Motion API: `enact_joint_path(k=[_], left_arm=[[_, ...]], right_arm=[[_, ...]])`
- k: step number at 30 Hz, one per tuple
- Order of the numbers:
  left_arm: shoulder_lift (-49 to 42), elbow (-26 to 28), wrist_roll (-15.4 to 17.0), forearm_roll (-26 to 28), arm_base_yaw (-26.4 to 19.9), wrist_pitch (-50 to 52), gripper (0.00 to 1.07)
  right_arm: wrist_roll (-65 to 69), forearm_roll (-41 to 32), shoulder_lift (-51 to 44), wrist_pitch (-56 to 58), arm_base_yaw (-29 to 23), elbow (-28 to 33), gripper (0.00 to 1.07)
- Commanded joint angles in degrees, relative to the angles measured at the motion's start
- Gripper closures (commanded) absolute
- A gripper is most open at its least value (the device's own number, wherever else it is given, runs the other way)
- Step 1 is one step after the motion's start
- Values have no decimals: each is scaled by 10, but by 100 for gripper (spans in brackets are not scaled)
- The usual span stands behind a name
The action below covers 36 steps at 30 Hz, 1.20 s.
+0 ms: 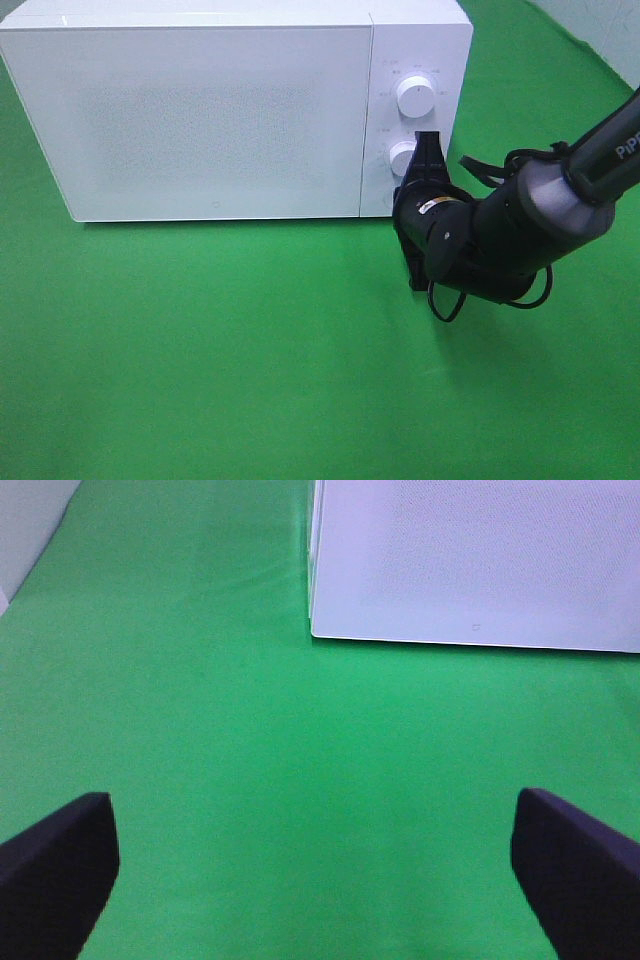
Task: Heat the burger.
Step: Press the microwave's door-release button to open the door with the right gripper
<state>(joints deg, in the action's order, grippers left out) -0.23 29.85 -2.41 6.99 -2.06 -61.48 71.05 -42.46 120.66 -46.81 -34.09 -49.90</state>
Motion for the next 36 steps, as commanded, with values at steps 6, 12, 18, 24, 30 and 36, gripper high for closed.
enact_joint_path(k=[6,12,18,24,30,36], left_arm=[[-3,-2,1,4,0,5,7],[-3,-2,1,4,0,5,7],[-3,-2,1,4,0,5,7],[-3,-2,1,4,0,5,7],[-3,-2,1,4,0,5,7],[-3,-2,1,4,0,5,7]], right_arm=[[5,2,27,12,19,-38,107],[6,2,26,4,19,-47,107],[9,5,6,-15,19,-49,107],[8,4,1,-25,19,-49,107],[8,3,5,-38,19,-49,107],[10,3,7,-77,19,-49,107]])
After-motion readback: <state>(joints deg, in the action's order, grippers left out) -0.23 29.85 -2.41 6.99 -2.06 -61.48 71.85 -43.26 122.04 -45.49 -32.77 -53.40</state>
